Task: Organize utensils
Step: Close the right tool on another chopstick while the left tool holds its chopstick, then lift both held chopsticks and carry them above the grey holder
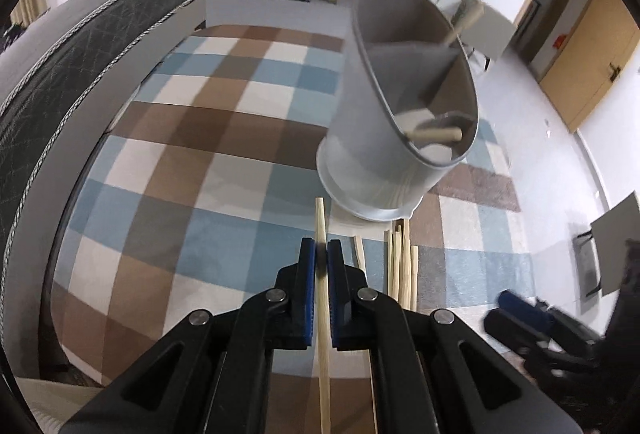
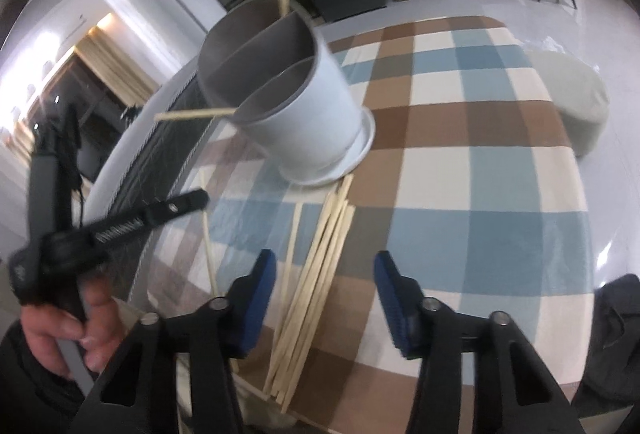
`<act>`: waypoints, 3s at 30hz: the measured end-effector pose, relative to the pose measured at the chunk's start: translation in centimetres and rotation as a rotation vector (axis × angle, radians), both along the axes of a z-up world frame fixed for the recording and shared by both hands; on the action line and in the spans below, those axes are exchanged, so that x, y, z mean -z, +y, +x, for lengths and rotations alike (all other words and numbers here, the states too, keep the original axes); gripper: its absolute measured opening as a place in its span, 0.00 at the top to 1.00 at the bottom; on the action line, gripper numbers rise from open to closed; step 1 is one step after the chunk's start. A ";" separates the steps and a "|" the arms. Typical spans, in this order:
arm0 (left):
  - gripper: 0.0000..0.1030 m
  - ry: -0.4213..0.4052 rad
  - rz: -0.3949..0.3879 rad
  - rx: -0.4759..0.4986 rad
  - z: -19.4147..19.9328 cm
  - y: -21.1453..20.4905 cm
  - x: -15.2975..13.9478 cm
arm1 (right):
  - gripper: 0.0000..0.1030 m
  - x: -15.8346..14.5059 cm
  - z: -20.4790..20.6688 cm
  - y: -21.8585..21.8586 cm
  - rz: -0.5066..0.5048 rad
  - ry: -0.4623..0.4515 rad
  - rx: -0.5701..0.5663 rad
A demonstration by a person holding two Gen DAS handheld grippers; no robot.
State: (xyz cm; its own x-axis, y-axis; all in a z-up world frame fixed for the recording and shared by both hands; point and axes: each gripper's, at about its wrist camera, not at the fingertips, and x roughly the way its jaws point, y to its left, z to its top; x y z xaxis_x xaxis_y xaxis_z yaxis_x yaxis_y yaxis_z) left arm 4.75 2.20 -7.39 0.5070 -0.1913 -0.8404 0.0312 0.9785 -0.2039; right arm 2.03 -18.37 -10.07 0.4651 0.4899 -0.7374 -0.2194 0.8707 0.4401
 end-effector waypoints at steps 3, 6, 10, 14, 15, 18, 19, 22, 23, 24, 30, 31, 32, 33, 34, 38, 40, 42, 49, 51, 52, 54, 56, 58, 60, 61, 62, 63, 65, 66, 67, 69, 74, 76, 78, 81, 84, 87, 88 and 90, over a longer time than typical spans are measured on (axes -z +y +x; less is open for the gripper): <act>0.99 -0.042 -0.040 -0.026 -0.1 1.7 -1.1 | 0.64 0.3 0.0 1.2 -0.033 0.017 -0.033; 0.99 -0.093 -0.072 -0.059 -0.2 3.5 -1.7 | 0.67 0.1 0.3 2.6 -0.060 0.023 -0.064; 0.99 -0.131 -0.107 -0.075 -0.3 4.8 -2.2 | 0.70 -0.1 1.5 4.8 -0.122 0.018 -0.116; 0.99 -0.148 -0.115 -0.064 -0.4 5.6 -2.4 | 0.77 0.5 3.9 7.8 -0.208 0.039 -0.178; 0.99 -0.149 -0.117 -0.060 -0.4 5.8 -2.4 | 0.77 0.8 4.5 8.5 -0.235 0.043 -0.193; 0.99 -0.148 -0.127 -0.065 -0.5 6.6 -2.5 | 0.79 1.9 6.2 10.5 -0.304 0.071 -0.229; 0.99 -0.143 -0.135 -0.067 -0.6 6.8 -2.5 | 0.82 2.4 6.9 11.2 -0.329 0.090 -0.241; 0.99 -0.113 -0.171 -0.074 -0.5 7.7 -2.2 | 0.83 3.6 8.1 12.5 -0.389 0.120 -0.262; 0.99 -0.109 -0.178 -0.074 -0.6 7.9 -2.1 | 0.83 3.9 8.3 12.9 -0.419 0.119 -0.264; 0.99 -0.105 -0.183 -0.077 -0.6 8.1 -2.1 | 0.84 4.2 8.5 13.3 -0.447 0.124 -0.263; 0.99 -0.085 -0.219 -0.096 -0.3 9.2 -1.8 | 0.86 4.8 9.0 14.3 -0.501 0.126 -0.241; 0.99 -0.080 -0.225 -0.099 -0.3 9.3 -1.8 | 0.86 4.8 9.0 14.3 -0.501 0.121 -0.237; 0.99 -0.077 -0.229 -0.099 -0.3 9.3 -1.7 | 0.90 4.8 9.0 14.4 -0.506 0.115 -0.235; 0.99 -0.077 -0.228 -0.099 -0.3 9.3 -1.8 | 0.93 4.8 8.9 14.5 -0.517 0.107 -0.232; 0.99 -0.080 -0.224 -0.100 -0.4 9.3 -1.9 | 0.93 4.8 8.7 14.6 -0.530 0.093 -0.231; 0.99 -0.093 -0.203 -0.092 -0.6 9.1 -2.0 | 0.94 4.7 8.0 14.3 -0.507 0.066 -0.211; 0.99 -0.092 -0.203 -0.092 -0.7 9.1 -2.0 | 0.94 4.3 7.4 14.4 -0.472 0.041 -0.191; 0.99 -0.088 -0.207 -0.094 -0.7 9.2 -1.9 | 0.95 3.4 6.8 13.8 -0.433 -0.003 -0.175; 0.99 -0.103 -0.192 -0.074 -1.1 8.8 -2.2 | 0.95 -0.8 4.1 10.4 -0.230 -0.161 -0.091; 0.99 -0.111 -0.184 -0.059 -1.3 8.4 -2.4 | 0.95 -2.0 2.9 9.5 -0.182 -0.209 -0.078; 0.99 -0.112 -0.180 -0.051 -1.4 8.2 -2.5 | 0.95 -2.6 2.1 9.0 -0.162 -0.235 -0.068; 0.99 -0.109 -0.174 -0.043 -1.5 7.9 -2.5 | 0.95 -3.3 1.0 8.3 -0.125 -0.269 -0.054; 0.99 -0.101 -0.136 -0.035 -1.4 7.2 -2.5 | 0.95 -4.0 0.6 7.8 -0.099 -0.304 -0.036; 0.99 -0.083 -0.124 -0.026 -1.1 6.6 -2.4 | 0.95 -4.4 -0.4 7.0 -0.071 -0.335 -0.019; 0.99 -0.065 -0.121 -0.018 -1.0 6.2 -2.2 | 0.95 -4.7 -1.3 6.6 -0.061 -0.346 -0.004; 0.99 -0.057 -0.117 -0.012 -1.0 5.9 -2.2 | 0.95 -4.8 -1.6 6.1 -0.045 -0.350 0.006; 0.99 -0.053 -0.119 -0.010 -1.1 5.8 -2.2 | 0.95 -4.9 -1.5 6.1 -0.039 -0.355 0.015; 0.99 -0.047 -0.123 -0.009 -1.1 5.7 -2.3 | 0.95 -5.1 -1.5 5.8 -0.035 -0.362 0.021; 0.99 -0.048 -0.117 -0.002 -1.4 5.4 -2.8 | 0.95 -5.8 -2.2 5.1 -0.023 -0.378 0.031; 0.99 -0.051 -0.109 0.003 -1.6 5.3 -3.0 | 0.95 -6.1 -2.4 4.8 -0.014 -0.390 0.040; 0.99 -0.055 -0.100 0.011 -1.8 5.0 -3.3 | 0.95 -6.4 -2.4 4.6 -0.007 -0.398 0.045; 0.99 -0.058 -0.087 0.023 -1.9 4.6 -3.7 | 0.95 -7.0 -2.7 4.2 0.009 -0.422 0.055; 0.99 -0.033 -0.071 0.054 -1.6 3.8 -4.2 | 0.95 -7.6 -2.8 3.3 0.031 -0.460 0.063; 0.99 -0.034 -0.059 0.072 -1.5 3.5 -4.4 | 0.95 -8.0 -2.9 2.8 0.043 -0.476 0.073; 0.99 -0.032 -0.049 0.085 -1.5 3.2 -4.6 | 0.95 -8.3 -3.0 2.3 0.055 -0.484 0.083; 1.00 -0.021 -0.053 0.096 -1.4 2.9 -4.9 | 0.95 -8.8 -3.2 1.7 0.069 -0.498 0.099; 1.00 -0.009 -0.066 0.113 -1.5 2.7 -5.4 | 0.95 -9.2 -3.2 1.2 0.078 -0.504 0.112; 1.00 -0.019 -0.073 0.135 -1.6 2.2 -6.4 | 0.95 -9.5 -3.1 0.7 0.082 -0.506 0.119; 1.00 -0.024 -0.076 0.143 -1.6 2.0 -6.7 | 0.95 -9.6 -2.9 0.5 0.083 -0.507 0.122; 1.00 -0.043 -0.087 0.140 -1.6 1.8 -7.5 | 0.95 -10.0 -2.7 0.2 0.074 -0.515 0.132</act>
